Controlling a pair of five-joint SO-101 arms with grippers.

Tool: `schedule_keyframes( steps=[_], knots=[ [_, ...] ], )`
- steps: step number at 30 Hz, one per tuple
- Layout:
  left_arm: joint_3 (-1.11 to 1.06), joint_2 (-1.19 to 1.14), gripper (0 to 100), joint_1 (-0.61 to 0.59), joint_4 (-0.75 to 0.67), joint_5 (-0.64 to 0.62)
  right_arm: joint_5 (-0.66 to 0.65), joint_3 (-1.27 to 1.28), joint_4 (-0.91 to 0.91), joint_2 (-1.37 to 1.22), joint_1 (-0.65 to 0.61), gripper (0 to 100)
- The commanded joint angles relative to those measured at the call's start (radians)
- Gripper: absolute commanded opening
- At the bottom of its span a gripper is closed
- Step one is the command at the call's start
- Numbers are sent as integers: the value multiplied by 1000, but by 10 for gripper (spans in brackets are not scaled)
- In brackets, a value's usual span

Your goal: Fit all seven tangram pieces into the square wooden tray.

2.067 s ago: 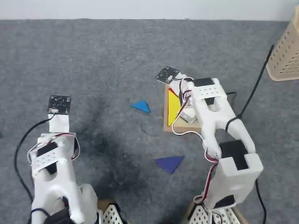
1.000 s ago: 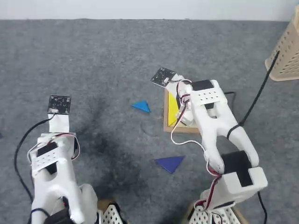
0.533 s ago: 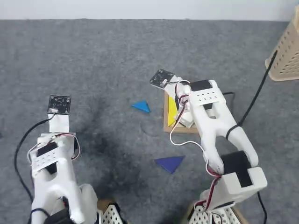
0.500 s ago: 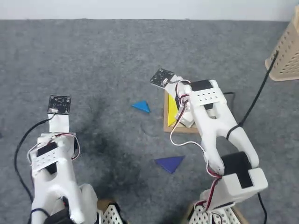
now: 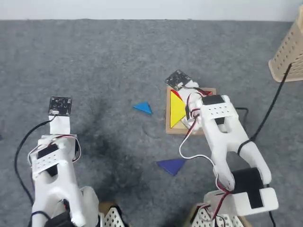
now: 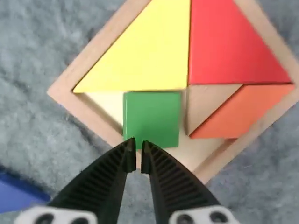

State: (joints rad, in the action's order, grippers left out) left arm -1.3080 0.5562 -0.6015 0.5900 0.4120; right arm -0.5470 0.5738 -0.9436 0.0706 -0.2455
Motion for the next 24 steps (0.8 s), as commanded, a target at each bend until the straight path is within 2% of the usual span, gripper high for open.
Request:
schedule_keyframes(
  steps=[1,13,18,24],
  knots=[
    [41,-2,106,0,-9,3,8,-6,62,-25,21,17],
    [41,-2,106,0,-9,3,-12,-69,104,-131,58,17],
    [41,-2,106,0,-9,3,63,-144,36,-93,53,18],
    [41,-2,106,0,-9,3,95,-311,-101,-56,-87,20]
  ],
)
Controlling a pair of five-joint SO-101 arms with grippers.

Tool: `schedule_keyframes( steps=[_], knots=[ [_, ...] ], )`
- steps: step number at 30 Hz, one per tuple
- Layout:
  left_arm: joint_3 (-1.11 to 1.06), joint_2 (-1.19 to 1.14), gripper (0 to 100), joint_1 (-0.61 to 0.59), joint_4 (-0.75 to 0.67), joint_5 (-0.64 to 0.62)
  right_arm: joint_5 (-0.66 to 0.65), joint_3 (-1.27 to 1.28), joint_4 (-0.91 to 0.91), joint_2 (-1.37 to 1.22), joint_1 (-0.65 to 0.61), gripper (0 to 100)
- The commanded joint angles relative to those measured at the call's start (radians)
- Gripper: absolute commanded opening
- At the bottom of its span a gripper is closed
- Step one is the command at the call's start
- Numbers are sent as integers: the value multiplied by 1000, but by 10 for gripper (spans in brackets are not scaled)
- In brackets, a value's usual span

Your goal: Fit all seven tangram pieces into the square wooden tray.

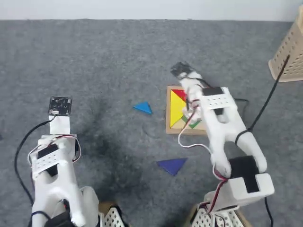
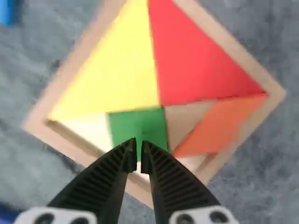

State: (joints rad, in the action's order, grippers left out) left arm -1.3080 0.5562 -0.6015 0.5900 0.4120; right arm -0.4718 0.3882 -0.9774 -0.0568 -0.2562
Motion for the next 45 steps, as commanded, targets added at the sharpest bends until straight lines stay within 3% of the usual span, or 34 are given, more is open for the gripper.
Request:
schedule_keyframes(
  steps=[1,6,14,31,38,45],
  knots=[
    [41,-2,106,0,-9,3,28,-161,-90,61,-108,21],
    [41,-2,106,0,-9,3,41,-341,-143,-77,-245,24],
    [41,-2,106,0,-9,3,-8,-597,-143,-366,-363,143],
    [41,-2,106,0,-9,3,-81,-778,-102,-608,-369,198],
    [41,-2,106,0,-9,3,-81,-776,-84,-611,-371,183],
    [41,-2,106,0,-9,3,-83,-772,-102,-611,-364,14]
  ],
)
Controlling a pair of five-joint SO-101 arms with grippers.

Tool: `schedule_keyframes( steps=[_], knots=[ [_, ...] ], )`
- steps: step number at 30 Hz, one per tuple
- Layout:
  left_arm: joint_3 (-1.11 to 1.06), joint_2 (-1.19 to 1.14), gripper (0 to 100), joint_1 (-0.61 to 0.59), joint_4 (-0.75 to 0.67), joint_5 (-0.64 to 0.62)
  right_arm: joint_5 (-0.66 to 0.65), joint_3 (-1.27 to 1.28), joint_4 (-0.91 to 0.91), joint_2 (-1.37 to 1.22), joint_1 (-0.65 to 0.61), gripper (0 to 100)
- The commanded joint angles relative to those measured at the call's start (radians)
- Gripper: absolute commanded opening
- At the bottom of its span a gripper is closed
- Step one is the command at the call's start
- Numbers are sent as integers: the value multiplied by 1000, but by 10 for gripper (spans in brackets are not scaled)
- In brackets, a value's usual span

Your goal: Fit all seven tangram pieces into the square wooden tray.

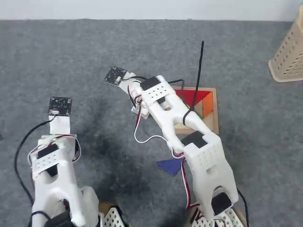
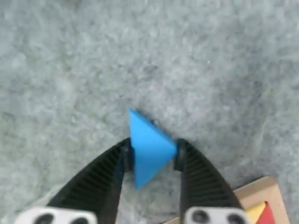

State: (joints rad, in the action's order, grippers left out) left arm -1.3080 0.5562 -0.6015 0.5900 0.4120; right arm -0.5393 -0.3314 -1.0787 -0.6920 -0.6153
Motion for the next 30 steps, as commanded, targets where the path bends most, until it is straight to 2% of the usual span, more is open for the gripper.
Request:
schedule_keyframes(
  steps=[1,7,15,26,30],
  knots=[
    [41,-2,106,0,-9,3,-15,-52,-15,25,-5,8],
    [41,-2,106,0,-9,3,-14,-54,-96,50,-5,7],
    [41,-2,106,0,-11,3,-9,-8,-194,206,-5,7],
    [41,-2,105,0,-11,2,-14,394,-81,533,-7,6],
    [41,-2,105,0,-11,0,-17,486,-90,661,-4,6]
  ],
)
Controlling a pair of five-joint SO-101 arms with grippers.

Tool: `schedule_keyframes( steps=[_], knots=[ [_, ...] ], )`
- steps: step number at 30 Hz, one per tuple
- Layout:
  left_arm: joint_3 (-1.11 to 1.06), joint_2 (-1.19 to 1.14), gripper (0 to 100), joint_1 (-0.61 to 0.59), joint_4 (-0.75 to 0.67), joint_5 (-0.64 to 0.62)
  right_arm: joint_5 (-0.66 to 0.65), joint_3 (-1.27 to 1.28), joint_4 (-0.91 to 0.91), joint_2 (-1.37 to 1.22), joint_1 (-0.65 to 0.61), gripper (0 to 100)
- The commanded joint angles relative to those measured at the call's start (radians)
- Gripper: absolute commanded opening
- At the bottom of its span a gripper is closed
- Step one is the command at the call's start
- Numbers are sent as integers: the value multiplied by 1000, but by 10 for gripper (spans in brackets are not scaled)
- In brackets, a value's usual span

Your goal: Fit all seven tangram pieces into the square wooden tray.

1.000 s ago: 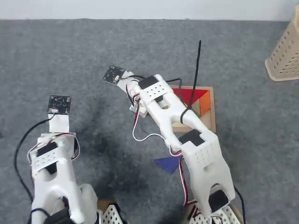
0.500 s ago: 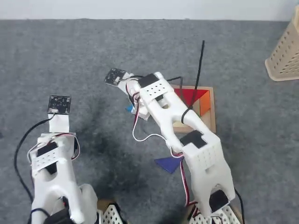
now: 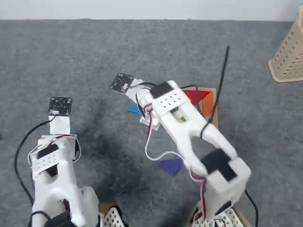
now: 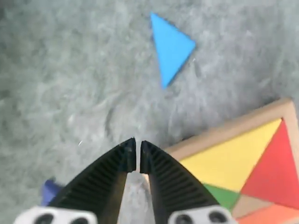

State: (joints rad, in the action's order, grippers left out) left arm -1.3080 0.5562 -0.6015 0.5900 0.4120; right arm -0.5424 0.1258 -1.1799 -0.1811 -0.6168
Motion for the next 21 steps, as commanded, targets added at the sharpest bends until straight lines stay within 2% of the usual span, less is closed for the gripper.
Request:
schedule_keyframes(
  steps=[1,7,13,21],
  knots=[
    [41,-2,105,0,-11,0,-25,48,2,177,4,6],
    [41,-2,105,0,-11,0,-149,173,-73,309,73,6],
    [41,-2,105,0,-11,0,-244,305,-70,404,182,6],
    [41,-2,105,0,-11,0,-267,427,113,420,243,8]
  ],
)
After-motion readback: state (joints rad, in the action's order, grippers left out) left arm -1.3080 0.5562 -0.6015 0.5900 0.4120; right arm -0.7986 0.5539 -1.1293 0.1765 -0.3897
